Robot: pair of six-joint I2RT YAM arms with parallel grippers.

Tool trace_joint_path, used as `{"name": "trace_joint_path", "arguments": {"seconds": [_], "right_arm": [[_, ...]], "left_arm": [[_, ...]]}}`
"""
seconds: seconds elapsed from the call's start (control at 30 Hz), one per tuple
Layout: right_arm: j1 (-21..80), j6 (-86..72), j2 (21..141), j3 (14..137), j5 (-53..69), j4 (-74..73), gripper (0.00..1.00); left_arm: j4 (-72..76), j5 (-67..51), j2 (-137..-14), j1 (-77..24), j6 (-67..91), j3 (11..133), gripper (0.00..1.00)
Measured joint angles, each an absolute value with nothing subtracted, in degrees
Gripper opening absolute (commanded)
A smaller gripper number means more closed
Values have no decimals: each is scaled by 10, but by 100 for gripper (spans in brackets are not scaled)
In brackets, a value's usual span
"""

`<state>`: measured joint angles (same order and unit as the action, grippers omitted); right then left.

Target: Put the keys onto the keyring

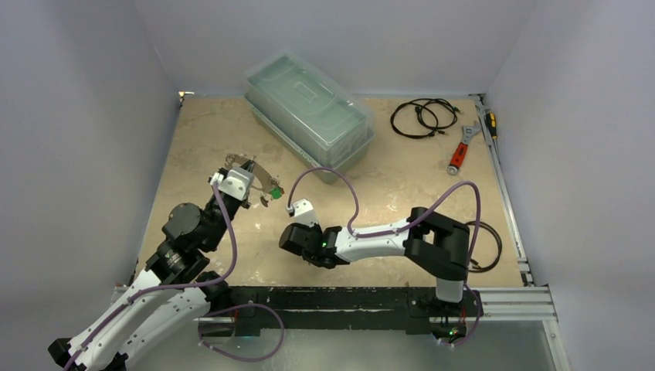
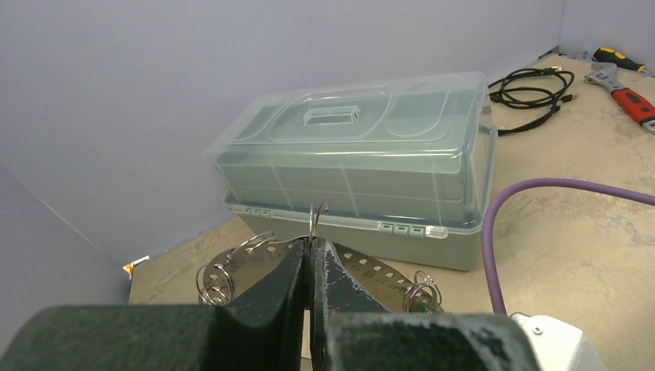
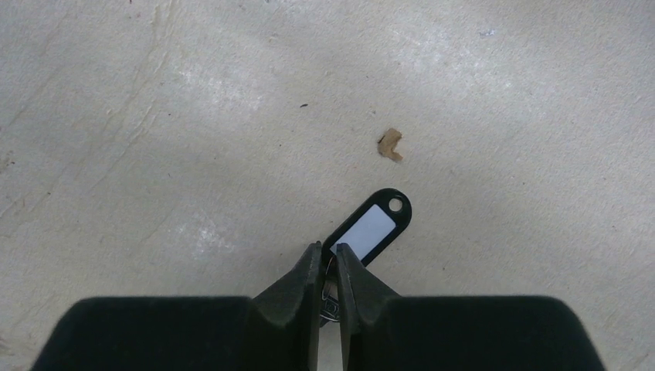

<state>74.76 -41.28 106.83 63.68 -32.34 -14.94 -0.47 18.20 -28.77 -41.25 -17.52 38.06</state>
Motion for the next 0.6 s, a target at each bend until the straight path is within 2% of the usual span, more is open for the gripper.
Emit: {"name": "trace_joint_path", "arguments": {"seconds": [0.17,0.4,0.6], "right_arm": [[750,-414,1049,616,-323,-154,25],[750,-413,1026,591,-319,-159,18],[751,-414,1014,586,-317,-161,27]], "left_arm": [[-4,182,-288,-413,-175,380,0],[-4,181,-290,-413,-175,380,0],[-4,181,-291,-413,-175,380,0]]}}
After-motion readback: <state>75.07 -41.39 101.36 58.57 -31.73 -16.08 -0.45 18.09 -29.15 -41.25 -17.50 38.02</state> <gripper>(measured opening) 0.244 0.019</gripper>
